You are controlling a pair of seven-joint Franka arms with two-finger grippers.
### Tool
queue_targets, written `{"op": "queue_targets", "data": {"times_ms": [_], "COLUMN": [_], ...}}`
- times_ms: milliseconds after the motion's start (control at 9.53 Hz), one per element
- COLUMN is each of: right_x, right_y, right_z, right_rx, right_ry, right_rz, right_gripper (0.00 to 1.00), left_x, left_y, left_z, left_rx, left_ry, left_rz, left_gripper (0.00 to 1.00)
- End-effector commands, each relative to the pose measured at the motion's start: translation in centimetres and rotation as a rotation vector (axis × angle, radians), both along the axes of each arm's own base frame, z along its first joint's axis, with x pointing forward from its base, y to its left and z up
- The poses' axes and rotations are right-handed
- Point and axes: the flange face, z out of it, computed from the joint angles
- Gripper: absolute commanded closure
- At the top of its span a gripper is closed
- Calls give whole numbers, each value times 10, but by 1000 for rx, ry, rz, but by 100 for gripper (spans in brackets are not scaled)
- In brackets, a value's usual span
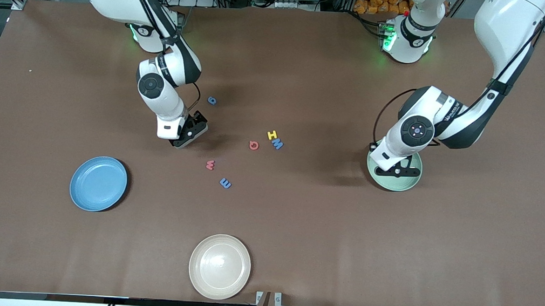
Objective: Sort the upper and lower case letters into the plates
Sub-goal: 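Place the R on the green plate while the right gripper grasps the u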
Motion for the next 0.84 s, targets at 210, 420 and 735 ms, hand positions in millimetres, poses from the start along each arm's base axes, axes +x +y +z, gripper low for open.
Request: {"op": "queue_targets", "data": {"times_ms": [210, 420, 735], "right_x": [-12, -9, -10], "right_y": [-18, -27, -31], "right_z": [-9, -9, -10], "right_rx": [-14, -14, -17], "right_ry": [10, 11, 14], "right_rz": [30, 38, 35], "right_gripper": [0, 0, 0], "left_x": [-1, -7, -27], "left_y": [10, -14, -114], "left_z": [-2, 2, 17], "left_rx": [13, -9, -81], "left_ry": [-19, -21, -31], "left_rz": [-103, -49, 239], "left_gripper": [0, 0, 0]}}
